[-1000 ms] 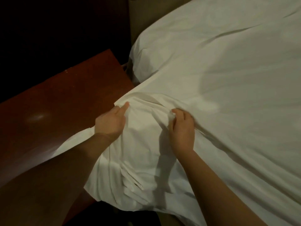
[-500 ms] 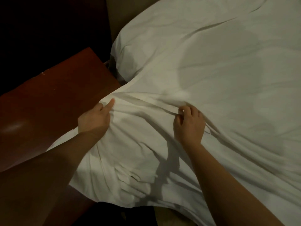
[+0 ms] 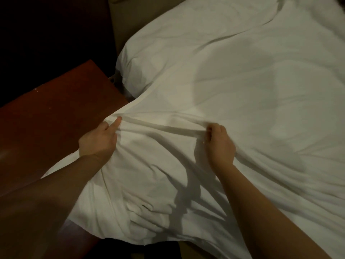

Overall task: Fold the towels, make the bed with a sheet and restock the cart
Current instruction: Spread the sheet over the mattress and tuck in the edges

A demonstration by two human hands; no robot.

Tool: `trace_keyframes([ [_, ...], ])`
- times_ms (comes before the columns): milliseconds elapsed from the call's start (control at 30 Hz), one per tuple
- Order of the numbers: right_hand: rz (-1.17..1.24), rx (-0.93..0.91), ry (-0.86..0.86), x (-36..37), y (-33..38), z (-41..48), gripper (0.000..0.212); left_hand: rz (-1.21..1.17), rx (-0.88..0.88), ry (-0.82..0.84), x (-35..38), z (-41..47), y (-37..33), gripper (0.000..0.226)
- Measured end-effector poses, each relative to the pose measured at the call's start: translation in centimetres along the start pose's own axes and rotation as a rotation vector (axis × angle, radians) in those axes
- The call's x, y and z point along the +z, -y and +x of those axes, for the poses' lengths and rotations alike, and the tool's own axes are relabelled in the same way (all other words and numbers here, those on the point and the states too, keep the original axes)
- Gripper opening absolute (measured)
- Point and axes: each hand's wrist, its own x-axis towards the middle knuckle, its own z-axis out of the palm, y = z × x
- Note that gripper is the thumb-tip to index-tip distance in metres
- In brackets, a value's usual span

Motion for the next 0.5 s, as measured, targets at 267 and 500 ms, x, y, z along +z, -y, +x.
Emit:
trace_keyframes([
  [267, 0.151, 0.061, -0.005, -1.5, -1.1, 0.5, 0.034, 0.033, 0.013, -0.052, 0.1, -0.1, 0.1, 0.047],
  [500, 0.379, 0.029, -0.281, -3.8, 2.1, 7.6, 0.024, 0.081, -0.022, -0.017, -0.2, 0.0, -0.2, 0.047],
])
